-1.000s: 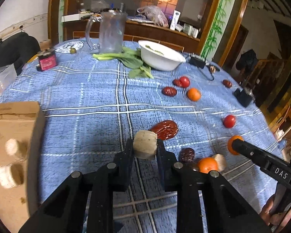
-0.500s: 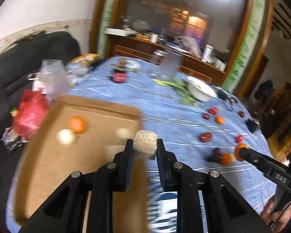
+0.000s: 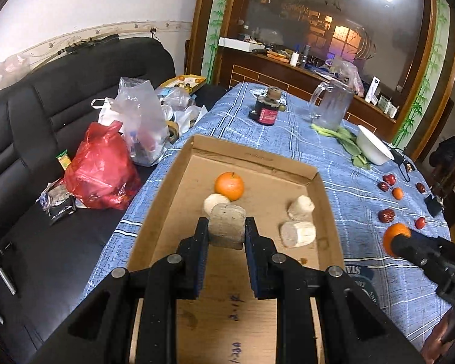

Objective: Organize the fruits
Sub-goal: 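Carry the cube and orange over the cardboard box with both tools, then open both tools to drop the cube and orange into the box, withdraw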

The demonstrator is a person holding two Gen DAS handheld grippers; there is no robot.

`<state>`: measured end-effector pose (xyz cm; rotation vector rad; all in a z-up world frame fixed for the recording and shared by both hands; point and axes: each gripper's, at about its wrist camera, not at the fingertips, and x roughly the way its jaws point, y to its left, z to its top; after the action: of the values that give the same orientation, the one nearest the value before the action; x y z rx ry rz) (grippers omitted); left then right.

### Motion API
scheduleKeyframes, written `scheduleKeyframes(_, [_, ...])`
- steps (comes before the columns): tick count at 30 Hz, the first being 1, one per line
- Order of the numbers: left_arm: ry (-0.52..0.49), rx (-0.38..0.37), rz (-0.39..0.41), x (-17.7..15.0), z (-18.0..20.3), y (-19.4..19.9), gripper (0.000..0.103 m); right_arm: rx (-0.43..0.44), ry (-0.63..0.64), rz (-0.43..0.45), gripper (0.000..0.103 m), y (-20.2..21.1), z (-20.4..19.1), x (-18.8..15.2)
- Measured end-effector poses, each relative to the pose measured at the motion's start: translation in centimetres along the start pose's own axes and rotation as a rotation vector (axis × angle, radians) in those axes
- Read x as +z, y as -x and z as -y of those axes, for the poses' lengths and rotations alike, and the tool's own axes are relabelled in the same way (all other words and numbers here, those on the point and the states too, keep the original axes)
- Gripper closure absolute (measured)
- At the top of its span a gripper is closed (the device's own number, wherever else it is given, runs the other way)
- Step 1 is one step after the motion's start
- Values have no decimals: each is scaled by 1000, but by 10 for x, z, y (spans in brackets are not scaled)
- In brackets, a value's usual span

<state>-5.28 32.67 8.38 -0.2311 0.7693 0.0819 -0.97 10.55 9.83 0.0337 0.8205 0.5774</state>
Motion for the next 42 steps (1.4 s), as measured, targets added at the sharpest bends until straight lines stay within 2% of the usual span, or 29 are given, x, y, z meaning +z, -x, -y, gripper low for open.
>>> scheduleKeyframes(11, [-18,61,-83,-2,-11,-33,81,25,21,-148,66,-68,-30,-9])
scheduleKeyframes(14, [-18,64,-91,-3,-10,-36,81,14,43,-168,66,-82,-39,-12])
scheduleKeyframes(21, [-25,123,-120,-2,-11,-45,81,-2,66,-196,65,-104,-45,-14])
scheduleKeyframes(24, [-22,122,-122,-1,-12,-45,80,-2,60,-187,65,-104,-46,-12])
scheduleKeyframes(27, [-17,120,-114,0,-11,-43,67,-3,53,-185,65,-106,-45,-11])
scheduleKeyframes(29, [-15,125,-99,-1,-10,-39,60,0,50,-188,60,-106,-45,-11])
scheduleKeyframes(31, [-17,135,-88,-2,-9,-35,59,6,51,-184,57,-105,-46,-12])
scheduleKeyframes(34, [-10,140,-67,-2,-10,-24,58,10,56,-171,57,-99,-48,-13])
scheduleKeyframes(38, [2,154,-31,-4,-10,-4,50,18,55,-143,57,-84,-47,-13])
scheduleKeyframes(42, [0,174,6,-6,-4,16,49,30,39,-116,57,-66,-43,-15])
